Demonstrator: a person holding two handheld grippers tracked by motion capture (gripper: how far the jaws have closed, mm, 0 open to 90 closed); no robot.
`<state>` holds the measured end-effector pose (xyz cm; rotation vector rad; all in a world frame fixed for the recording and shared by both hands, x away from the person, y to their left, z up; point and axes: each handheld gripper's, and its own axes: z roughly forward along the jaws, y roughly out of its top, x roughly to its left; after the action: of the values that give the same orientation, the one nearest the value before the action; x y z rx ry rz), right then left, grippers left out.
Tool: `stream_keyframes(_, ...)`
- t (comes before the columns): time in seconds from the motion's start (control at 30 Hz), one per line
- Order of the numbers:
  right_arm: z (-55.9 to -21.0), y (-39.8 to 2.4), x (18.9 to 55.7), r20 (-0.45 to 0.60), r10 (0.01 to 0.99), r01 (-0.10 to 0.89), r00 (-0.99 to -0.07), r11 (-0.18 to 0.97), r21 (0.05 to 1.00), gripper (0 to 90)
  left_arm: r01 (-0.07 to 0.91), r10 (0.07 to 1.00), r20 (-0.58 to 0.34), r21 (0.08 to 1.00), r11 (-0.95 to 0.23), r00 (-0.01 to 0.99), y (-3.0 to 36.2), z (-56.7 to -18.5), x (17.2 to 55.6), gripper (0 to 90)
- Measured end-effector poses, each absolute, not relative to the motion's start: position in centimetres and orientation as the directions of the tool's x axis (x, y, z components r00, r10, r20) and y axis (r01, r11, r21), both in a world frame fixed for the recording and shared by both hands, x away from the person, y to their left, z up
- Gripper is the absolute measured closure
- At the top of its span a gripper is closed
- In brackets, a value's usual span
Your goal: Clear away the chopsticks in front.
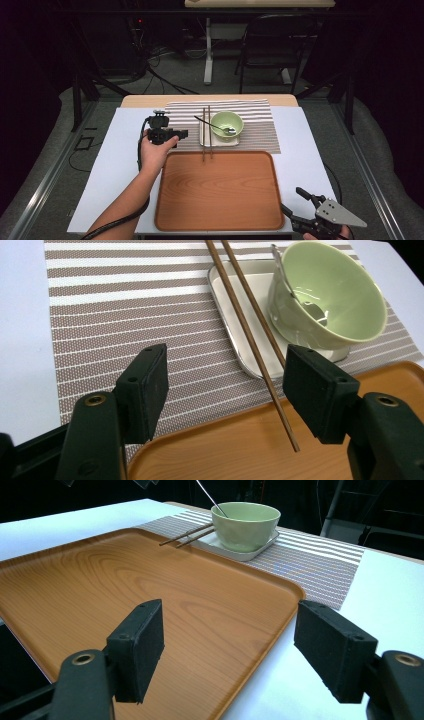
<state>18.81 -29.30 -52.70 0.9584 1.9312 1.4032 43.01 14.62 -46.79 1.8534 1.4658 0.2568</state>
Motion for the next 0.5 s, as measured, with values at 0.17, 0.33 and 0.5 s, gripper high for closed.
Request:
stream_keyframes(0.17, -52.7, -29.3, 18.8, -0.027, 0.81, 0.223, -0.586, 0.193, 0.956, 27.8, 0.765, 0.901, -0.305, 0.643, -0.043, 0.308, 14.5, -47.0, 43.8, 40.4)
stream_keyframes(0.33, -52.7, -29.4, 18.8, -0.034, 0.81, 0.217, -0.586, 0.197, 0.956, 27.7, 0.764, 0.896, -0.319, 0.645, -0.033, 0.309, 14.3, -47.2, 44.4, 44.9)
stream_keyframes(0.5, -52.7, -29.4, 18.8, -0.032, 0.809, 0.219, -0.587, 0.197, 0.956, 27.7, 0.763, 0.896, -0.328, 0.646, -0.018, 0.299, 14.2, -47.3, 44.9, 48.4)
